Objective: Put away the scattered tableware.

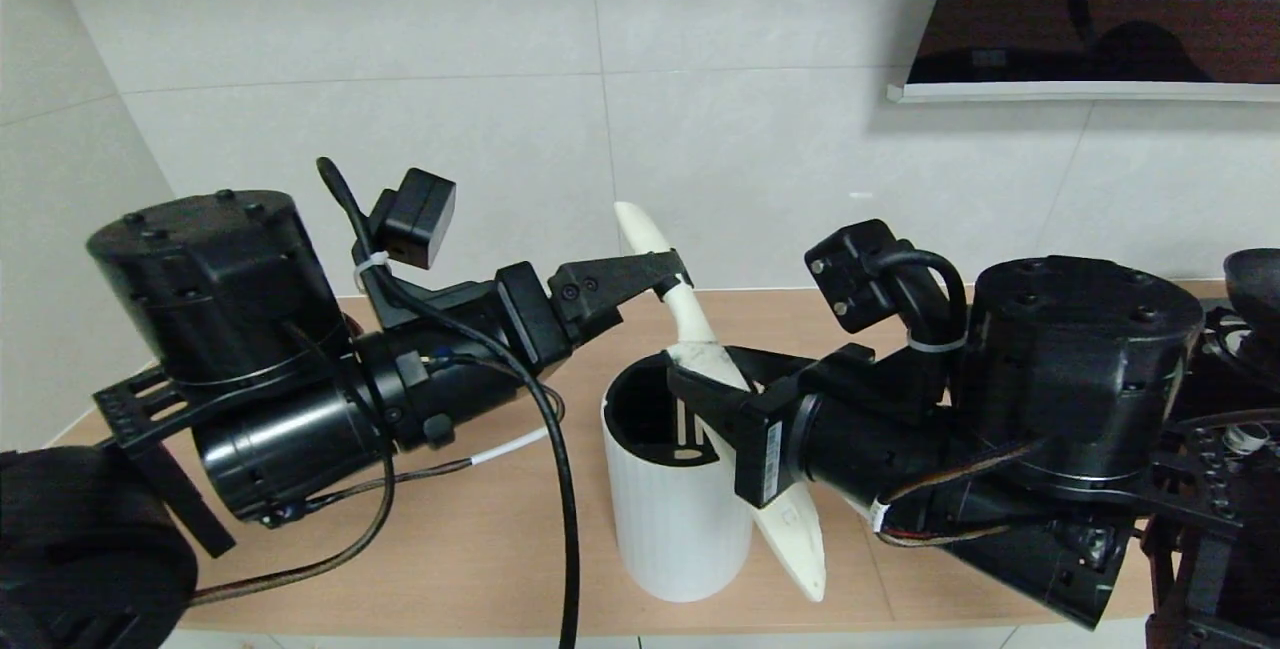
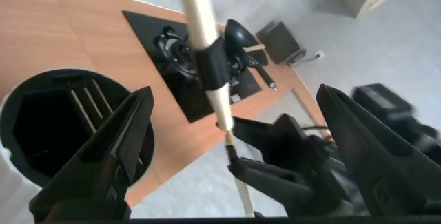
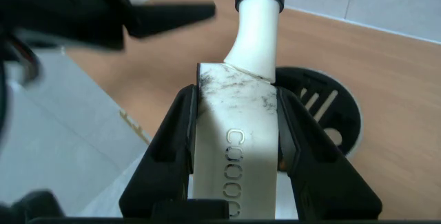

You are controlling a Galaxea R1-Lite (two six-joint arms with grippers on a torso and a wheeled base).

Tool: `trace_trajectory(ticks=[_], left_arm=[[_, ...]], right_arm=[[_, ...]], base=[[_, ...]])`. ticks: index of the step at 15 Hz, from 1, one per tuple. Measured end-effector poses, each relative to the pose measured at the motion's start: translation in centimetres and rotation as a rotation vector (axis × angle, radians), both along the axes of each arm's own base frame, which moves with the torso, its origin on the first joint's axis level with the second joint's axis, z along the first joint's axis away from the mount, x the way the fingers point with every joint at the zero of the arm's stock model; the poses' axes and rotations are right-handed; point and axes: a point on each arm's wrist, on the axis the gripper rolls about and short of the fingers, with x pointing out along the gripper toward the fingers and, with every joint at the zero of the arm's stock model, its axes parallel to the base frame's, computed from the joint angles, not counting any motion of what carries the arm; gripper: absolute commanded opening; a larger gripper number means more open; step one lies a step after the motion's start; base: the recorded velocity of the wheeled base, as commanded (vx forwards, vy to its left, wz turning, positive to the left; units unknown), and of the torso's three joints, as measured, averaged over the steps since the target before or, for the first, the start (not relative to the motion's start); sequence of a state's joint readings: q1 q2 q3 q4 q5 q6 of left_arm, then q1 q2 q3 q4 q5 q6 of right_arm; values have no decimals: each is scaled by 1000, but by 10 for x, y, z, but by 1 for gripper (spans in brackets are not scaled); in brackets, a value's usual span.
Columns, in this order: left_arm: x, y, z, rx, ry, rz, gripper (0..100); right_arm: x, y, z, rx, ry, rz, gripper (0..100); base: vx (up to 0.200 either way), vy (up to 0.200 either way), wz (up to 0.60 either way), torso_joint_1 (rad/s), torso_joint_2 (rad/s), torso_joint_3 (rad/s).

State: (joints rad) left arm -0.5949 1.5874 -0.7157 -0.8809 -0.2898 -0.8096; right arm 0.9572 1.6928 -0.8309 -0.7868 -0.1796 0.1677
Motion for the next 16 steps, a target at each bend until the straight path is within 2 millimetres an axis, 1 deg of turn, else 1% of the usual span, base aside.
trace_trajectory(ticks=[2,4,8,16], left_arm=[[4,-6,-8,15,21,16,100],[6,-10,-9,3,0,18,100],[8,-12,-11,-5,-8,24,100],[13,-15,-19,12,10,52,100]], right_arm=[[-2,4,-4,-8,6,13,0],[-4,8,-7,-17,16,25,0],[-8,11,-10,-9,34,39,0],[-12,12,-12,-17,38,51,0]], base=[[0,0,0,0,0,0],[0,0,0,0,0,0],[0,0,0,0,0,0],[0,0,0,0,0,0]])
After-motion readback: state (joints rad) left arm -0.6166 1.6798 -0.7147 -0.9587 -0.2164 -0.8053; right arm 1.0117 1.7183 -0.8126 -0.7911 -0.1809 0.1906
